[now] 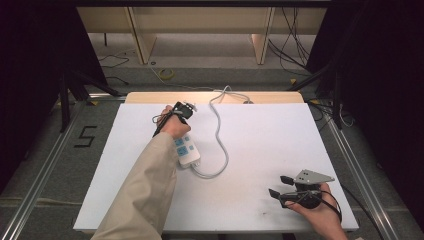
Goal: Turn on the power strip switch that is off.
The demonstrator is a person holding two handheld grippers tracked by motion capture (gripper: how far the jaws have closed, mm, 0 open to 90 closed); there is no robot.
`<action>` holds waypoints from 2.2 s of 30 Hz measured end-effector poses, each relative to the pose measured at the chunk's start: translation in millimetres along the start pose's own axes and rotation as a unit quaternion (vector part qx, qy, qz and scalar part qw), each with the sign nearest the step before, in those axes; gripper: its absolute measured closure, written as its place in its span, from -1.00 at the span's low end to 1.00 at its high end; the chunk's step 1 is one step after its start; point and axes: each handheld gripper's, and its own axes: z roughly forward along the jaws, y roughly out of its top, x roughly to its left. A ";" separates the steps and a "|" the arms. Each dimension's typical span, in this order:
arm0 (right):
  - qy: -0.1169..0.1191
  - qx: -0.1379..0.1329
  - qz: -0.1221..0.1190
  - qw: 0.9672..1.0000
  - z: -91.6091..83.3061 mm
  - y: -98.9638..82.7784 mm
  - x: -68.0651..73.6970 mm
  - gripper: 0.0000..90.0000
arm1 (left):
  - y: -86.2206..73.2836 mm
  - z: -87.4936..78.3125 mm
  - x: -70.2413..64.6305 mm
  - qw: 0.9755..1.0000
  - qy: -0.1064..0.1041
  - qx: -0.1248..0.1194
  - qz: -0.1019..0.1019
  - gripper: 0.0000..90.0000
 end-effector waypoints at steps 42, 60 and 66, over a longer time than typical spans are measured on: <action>-0.003 0.001 0.001 1.000 0.5 0.2 -0.4 -0.28 | -33.8 -52.7 -0.5 0.991 -0.050 -0.125 -0.016 0.04; -0.004 0.001 0.001 1.000 0.7 0.1 0.1 -0.28 | -88.0 -76.3 -21.0 0.982 -0.056 -0.181 -0.004 -0.32; -0.003 0.001 0.002 1.000 0.7 0.2 0.1 -0.28 | -105.5 -78.8 -26.6 0.979 -0.060 -0.196 0.000 -0.35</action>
